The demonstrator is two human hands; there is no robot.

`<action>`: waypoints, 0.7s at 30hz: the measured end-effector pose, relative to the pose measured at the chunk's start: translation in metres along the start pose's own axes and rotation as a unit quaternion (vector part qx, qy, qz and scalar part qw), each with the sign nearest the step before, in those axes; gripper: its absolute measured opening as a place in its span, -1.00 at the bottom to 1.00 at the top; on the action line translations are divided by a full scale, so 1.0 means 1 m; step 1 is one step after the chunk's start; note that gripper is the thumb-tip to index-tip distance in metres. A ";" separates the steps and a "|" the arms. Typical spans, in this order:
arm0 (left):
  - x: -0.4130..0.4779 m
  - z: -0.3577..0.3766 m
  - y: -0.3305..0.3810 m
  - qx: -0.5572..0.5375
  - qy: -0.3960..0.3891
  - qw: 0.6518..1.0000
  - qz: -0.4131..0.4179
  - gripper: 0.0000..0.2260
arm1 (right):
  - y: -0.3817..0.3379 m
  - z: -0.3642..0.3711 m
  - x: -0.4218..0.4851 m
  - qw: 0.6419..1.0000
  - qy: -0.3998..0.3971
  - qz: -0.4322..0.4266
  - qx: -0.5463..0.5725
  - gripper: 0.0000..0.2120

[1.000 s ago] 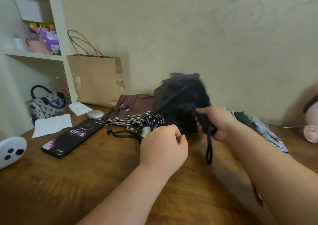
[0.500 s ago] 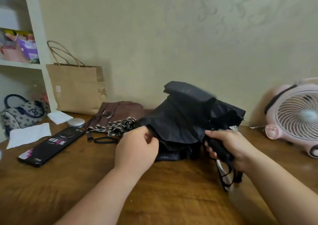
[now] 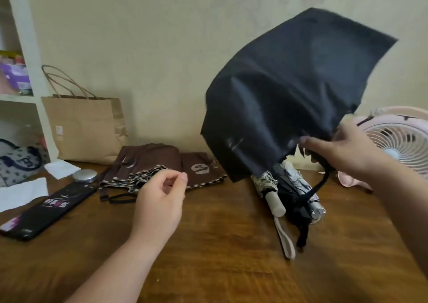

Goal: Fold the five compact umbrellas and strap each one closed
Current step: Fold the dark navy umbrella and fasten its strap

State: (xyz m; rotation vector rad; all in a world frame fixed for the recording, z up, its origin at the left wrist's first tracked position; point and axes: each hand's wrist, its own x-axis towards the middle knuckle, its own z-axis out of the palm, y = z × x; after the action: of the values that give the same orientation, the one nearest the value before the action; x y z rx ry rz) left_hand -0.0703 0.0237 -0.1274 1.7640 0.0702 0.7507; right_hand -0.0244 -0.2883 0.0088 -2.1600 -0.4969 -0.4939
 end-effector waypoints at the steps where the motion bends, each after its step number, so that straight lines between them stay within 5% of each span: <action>1: 0.000 -0.001 0.001 -0.020 0.001 1.000 -0.008 -0.89 | 0.002 0.004 -0.006 0.999 -0.028 -0.028 -0.032 -0.83; 5: 0.005 -0.001 0.007 -0.172 0.051 0.979 -0.096 -0.83 | 0.034 0.035 -0.040 0.977 -0.157 -0.096 -0.107 -0.50; 8: 0.010 0.000 0.001 -0.183 0.001 0.968 -0.174 -0.80 | 0.074 0.064 -0.063 0.957 -0.231 -0.066 -0.160 -0.39; 12: 0.001 0.012 -0.012 -0.075 -0.188 0.951 -0.234 -0.82 | 0.098 0.081 -0.076 0.960 -0.196 -0.045 -0.194 -0.36; 16: 0.001 0.010 -0.011 -0.118 -0.197 0.943 -0.240 -0.76 | 0.094 0.086 -0.076 0.940 -0.223 -0.028 -0.258 -0.25; 21: 0.002 0.008 -0.002 -0.164 -0.167 0.944 -0.233 -0.79 | 0.094 0.079 -0.084 0.971 -0.197 -0.008 -0.132 -0.37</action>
State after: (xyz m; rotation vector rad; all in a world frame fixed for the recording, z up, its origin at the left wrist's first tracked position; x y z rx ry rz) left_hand -0.0642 0.0187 -0.1289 1.4521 0.1216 0.1056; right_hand -0.0343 -0.2929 -0.1397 -2.5274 -0.6968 -0.1383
